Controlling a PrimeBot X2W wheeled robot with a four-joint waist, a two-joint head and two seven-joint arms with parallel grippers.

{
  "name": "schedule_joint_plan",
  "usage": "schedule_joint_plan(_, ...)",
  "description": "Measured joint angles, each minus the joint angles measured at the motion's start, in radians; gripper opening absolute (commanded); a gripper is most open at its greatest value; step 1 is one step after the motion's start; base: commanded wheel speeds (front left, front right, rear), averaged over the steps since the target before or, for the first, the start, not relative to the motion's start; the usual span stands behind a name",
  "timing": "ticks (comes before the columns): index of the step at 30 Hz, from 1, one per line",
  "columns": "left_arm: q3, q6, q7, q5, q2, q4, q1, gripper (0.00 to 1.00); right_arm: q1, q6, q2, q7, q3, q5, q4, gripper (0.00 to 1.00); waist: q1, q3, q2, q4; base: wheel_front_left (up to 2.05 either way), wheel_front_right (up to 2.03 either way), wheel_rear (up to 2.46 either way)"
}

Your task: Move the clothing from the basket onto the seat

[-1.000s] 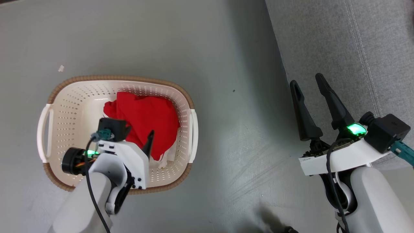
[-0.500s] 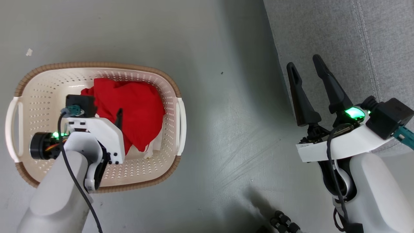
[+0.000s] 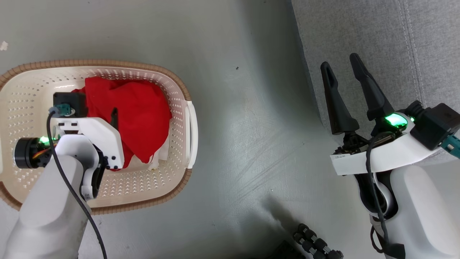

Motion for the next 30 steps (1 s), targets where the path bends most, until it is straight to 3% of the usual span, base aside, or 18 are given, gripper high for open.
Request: schedule_joint_plan(30, 0.037, 0.020, -0.038, 0.000, 0.018, 0.118, -0.102, 1.00, -0.019, 0.000, 0.000, 0.000, -0.007, 0.003, 0.001, 1.00, 0.0000, 0.069, 0.0000, -0.005, 0.00, 0.00, 0.00)
